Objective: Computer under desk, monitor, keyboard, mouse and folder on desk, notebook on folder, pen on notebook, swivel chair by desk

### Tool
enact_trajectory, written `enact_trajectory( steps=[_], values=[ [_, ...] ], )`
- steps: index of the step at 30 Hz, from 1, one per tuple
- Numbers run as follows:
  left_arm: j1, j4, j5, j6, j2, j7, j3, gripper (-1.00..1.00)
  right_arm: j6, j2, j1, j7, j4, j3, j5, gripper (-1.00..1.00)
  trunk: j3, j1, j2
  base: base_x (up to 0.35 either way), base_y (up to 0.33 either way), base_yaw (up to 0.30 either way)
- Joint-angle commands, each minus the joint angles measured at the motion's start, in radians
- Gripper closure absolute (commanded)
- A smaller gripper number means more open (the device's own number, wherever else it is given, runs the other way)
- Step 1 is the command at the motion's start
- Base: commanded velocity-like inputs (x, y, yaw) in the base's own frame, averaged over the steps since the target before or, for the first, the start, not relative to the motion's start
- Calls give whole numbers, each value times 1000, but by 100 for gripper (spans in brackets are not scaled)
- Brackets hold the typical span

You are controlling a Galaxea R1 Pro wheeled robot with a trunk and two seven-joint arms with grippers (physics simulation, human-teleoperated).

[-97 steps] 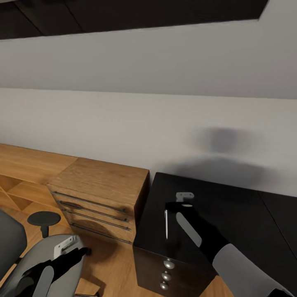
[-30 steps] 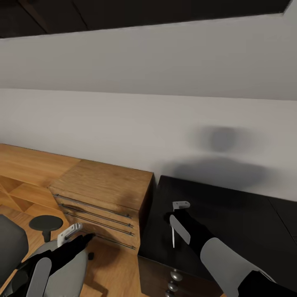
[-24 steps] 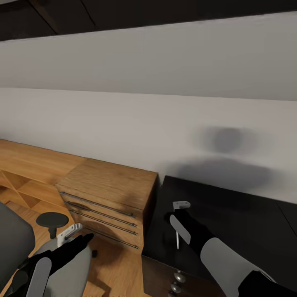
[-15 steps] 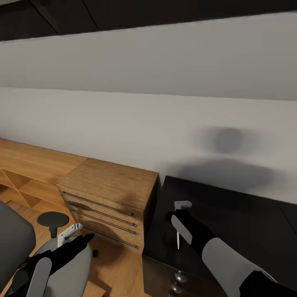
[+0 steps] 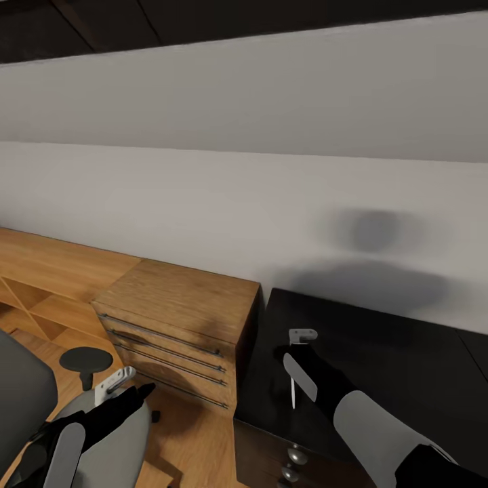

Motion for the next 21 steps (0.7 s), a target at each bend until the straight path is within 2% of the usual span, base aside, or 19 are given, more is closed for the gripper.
enact_trajectory(
  steps=[1, 21],
  values=[
    [-1, -1, 11, 5, -1, 9, 2, -100, 3, -1, -1, -9, -1, 6, -8, -100, -5, 4, -8, 0, 0, 0],
    [-1, -1, 11, 5, -1, 9, 3, -100, 3, 0, -1, -9, 9, 6, -7, -100, -67, 81, -148, 0, 0, 0]
  ],
)
